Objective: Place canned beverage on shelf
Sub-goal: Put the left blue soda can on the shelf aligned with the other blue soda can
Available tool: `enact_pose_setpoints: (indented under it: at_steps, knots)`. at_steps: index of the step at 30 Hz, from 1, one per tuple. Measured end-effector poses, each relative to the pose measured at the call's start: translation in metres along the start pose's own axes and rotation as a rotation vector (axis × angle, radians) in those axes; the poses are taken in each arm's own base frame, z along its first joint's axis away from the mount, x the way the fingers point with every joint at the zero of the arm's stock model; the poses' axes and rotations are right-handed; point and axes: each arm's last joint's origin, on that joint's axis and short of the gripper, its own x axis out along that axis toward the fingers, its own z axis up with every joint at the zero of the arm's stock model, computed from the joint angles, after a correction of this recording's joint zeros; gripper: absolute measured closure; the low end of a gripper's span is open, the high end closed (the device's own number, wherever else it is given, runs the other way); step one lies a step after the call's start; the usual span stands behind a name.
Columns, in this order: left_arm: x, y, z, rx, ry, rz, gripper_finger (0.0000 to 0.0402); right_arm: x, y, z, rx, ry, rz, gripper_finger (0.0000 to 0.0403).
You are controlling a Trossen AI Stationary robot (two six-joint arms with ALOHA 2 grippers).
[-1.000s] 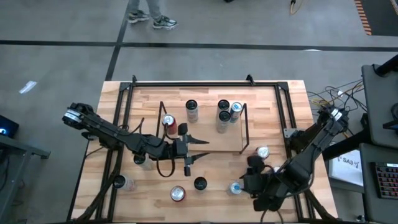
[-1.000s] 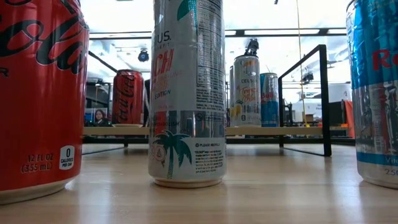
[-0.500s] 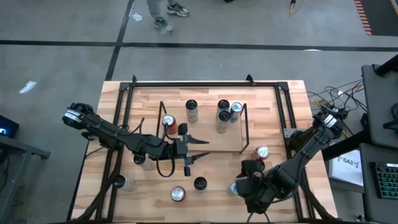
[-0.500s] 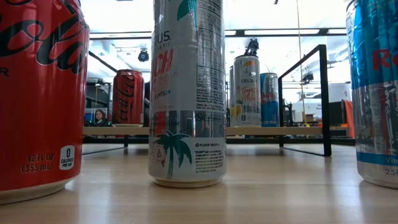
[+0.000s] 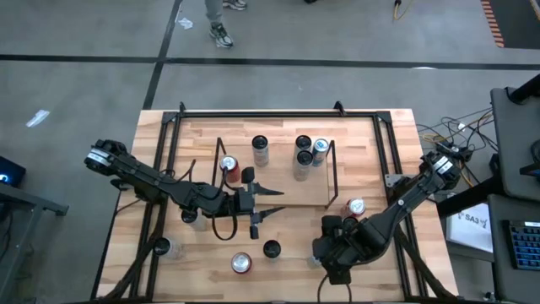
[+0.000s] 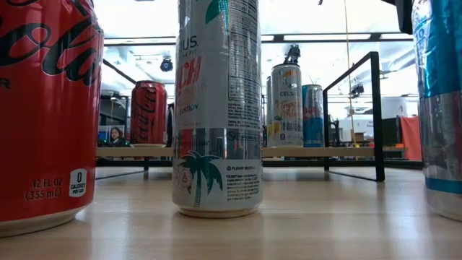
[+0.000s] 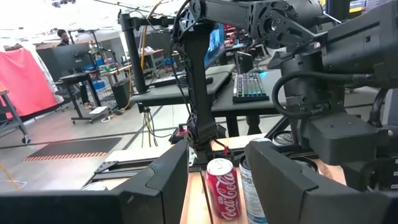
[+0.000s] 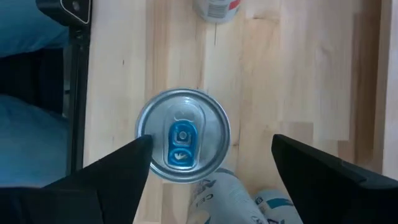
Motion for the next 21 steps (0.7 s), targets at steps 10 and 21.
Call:
enact_pose_setpoints:
  at_steps: [10,21]
  knots:
    - [0.000,0.000,0.000,0.018,0.000,0.000,0.0249,-0.017,-0.001,0.009,0.050,-0.049,0.031,0.0098]
    - [0.000,0.000,0.000,0.022,0.000,0.000,0.0249,-0.014,0.001,0.007,0.026,-0.034,0.031,0.0099]
